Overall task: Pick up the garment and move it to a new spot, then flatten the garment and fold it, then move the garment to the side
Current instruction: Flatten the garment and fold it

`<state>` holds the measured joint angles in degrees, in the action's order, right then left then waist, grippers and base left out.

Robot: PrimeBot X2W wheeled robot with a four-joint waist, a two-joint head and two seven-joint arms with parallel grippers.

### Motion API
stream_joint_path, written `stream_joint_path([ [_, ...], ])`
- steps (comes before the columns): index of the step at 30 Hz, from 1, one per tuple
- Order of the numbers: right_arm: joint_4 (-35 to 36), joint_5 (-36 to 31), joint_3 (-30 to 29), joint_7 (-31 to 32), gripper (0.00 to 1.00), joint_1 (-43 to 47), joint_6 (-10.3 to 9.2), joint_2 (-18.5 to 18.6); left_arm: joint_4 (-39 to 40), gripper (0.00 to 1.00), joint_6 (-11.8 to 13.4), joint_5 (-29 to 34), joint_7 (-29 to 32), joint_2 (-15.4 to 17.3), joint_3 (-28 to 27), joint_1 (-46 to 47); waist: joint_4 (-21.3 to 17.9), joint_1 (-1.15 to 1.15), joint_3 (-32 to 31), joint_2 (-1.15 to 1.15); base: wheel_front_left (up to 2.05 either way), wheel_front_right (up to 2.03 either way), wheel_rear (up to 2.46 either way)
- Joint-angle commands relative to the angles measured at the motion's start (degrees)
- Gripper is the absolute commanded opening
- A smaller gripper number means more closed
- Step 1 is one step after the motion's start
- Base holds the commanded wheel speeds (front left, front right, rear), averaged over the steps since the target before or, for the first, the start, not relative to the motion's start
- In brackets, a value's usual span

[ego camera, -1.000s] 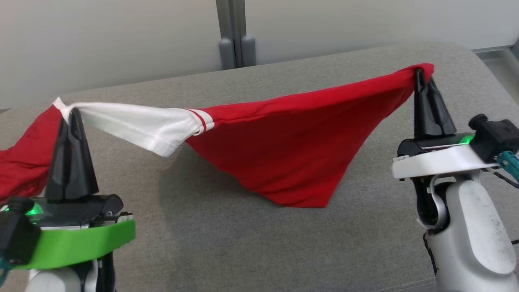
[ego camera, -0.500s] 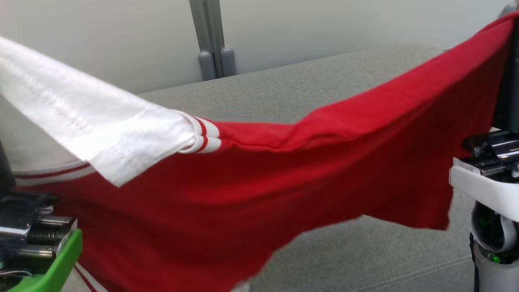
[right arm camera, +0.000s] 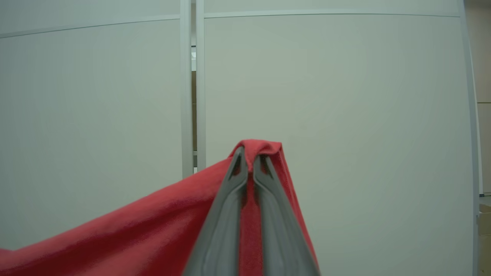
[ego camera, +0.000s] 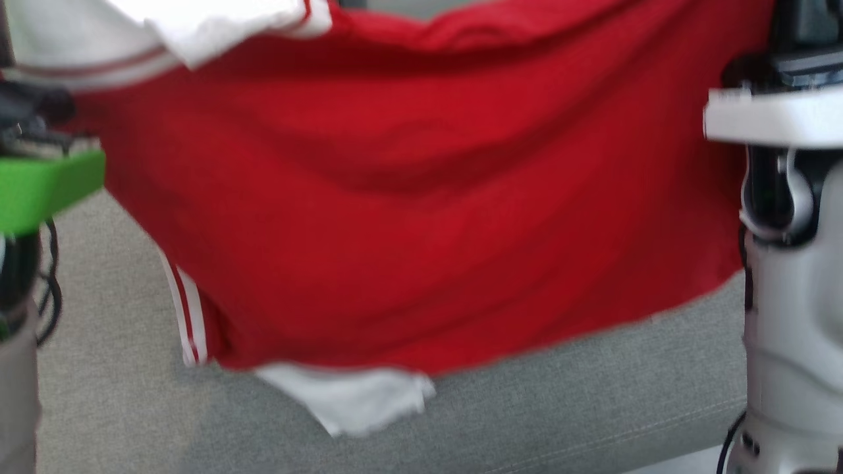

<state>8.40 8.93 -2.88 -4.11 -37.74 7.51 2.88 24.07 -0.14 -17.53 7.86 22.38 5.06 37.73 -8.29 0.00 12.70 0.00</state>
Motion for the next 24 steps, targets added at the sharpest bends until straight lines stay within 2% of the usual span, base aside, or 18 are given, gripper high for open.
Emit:
stream_joint_path([
  [1, -2.9, -1.1, -0.1, -0.3, 0.0, -4.8, -0.04, 0.5, -3.2, 0.0, -0.9, 0.5, 0.5, 0.7, 0.6, 4.6, 0.9, 0.0, 9.0, 0.0, 0.0, 0.0, 0.0],
  [4, -13.5, -2.1, -1.0, -1.5, 0.0, -19.3, -0.04, 0.6, -14.3, 0.0, -2.3, 2.9, -0.4, 0.8, 2.2, 18.9, 1.8, 0.0, 13.5, 0.0, 0.0, 0.0, 0.0],
  [8, -26.9, -6.0, -1.8, -4.5, 0.0, -35.7, -0.04, 0.9, -28.3, 0.0, -1.1, 5.5, -5.0, -1.4, 2.5, 36.2, 3.0, 0.0, 17.9, 0.0, 0.0, 0.0, 0.0],
  [12, -37.5, -11.1, -3.0, -6.8, 0.0, -44.9, -0.06, 1.2, -37.3, 0.0, -0.7, 5.6, -9.7, -4.3, 3.4, 44.4, 5.1, 0.0, 21.5, 0.0, 0.0, 0.0, 0.0],
  [16, -45.5, -14.2, -3.9, -9.0, 0.0, -47.2, -0.06, 0.9, -41.7, 0.0, -1.4, 4.3, -14.7, -6.6, 4.2, 43.7, 7.5, 0.0, 26.6, 0.0, 0.0, 0.0, 0.0],
  [20, -51.5, -16.2, -4.8, -10.7, 0.0, -44.6, -0.06, 0.9, -44.5, 0.0, -1.8, 2.3, -19.9, -8.6, 3.8, 38.5, 9.0, 0.0, 29.9, 0.0, 0.0, 0.0, 0.0],
  [24, -52.4, -15.8, -5.0, -11.2, 0.0, -40.7, -0.06, 0.8, -45.4, 0.0, -3.0, 0.7, -22.2, -9.9, 3.6, 31.6, 9.6, 0.0, 31.2, 0.0, 0.0, 0.0, 0.0],
])
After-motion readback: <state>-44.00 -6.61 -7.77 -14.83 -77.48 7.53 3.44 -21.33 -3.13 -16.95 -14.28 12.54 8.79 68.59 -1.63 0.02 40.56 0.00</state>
